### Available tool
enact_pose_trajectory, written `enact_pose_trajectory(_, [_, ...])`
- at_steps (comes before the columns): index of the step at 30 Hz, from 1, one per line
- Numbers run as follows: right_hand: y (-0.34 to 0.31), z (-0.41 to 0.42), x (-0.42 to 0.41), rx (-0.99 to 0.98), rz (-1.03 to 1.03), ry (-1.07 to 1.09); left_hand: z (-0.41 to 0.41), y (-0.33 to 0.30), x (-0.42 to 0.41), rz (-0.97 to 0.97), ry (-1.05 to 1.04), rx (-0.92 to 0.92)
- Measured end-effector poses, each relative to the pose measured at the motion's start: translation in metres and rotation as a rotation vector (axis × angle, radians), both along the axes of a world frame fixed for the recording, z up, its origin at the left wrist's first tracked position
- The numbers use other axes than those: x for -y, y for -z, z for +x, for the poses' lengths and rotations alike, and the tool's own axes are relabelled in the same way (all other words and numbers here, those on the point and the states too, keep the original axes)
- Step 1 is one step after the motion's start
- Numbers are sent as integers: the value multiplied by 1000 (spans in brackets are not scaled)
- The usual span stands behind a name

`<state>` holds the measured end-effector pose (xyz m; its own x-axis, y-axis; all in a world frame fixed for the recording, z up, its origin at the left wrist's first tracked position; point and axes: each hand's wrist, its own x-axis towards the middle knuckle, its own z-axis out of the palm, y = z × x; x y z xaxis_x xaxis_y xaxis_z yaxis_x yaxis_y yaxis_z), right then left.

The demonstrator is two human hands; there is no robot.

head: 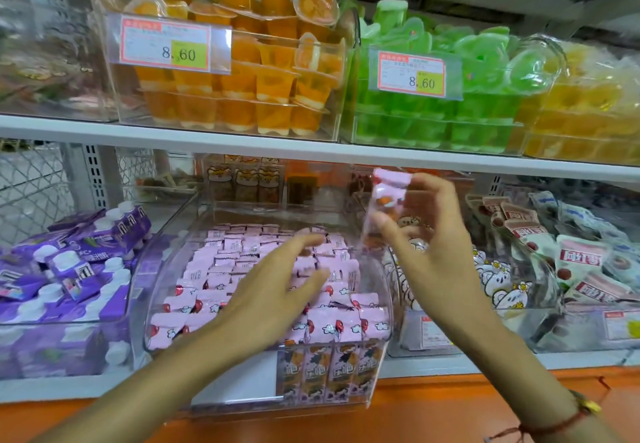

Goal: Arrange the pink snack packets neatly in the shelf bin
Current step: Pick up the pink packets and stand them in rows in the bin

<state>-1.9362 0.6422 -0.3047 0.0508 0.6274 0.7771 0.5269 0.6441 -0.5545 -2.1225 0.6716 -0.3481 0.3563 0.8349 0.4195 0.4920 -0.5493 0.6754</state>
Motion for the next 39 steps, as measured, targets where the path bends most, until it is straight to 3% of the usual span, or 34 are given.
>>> enact_pose_trajectory(2, [2, 1, -3, -190, -21, -39, -2, 9, -4, 40, -4, -280])
enact_pose_trajectory(4, [7, 0, -5, -197, -71, -19, -3, 12, -7, 131, 22, -445])
enact_pose_trajectory(6, [15, -1, -6, -59, -124, 42, -3, 13, -10, 167, 25, -502])
enact_pose_trajectory(10, [21, 4, -9, 394, -148, 240, -2, 15, -13, 225, -15, -539])
enact_pose_trajectory(13, [16, 13, -13, 596, -99, 357, -2, 17, -13, 215, -26, -507])
enact_pose_trajectory(16, [23, 17, -16, 775, -244, 405, -4, 17, -13, 192, -10, -481])
enact_pose_trajectory(21, [40, 19, -18, 730, -425, 235, -4, 13, -11, 177, 8, -440])
enact_pose_trajectory(26, [38, 30, -17, 425, -372, 222, 14, 0, -13, 184, 76, -366])
enact_pose_trajectory(33, [39, 33, -20, 360, -423, 193, 29, -1, -29, 181, 111, -709])
enact_pose_trajectory(39, [42, 27, -17, 358, -410, 270, 29, 0, -20, 148, 113, -660])
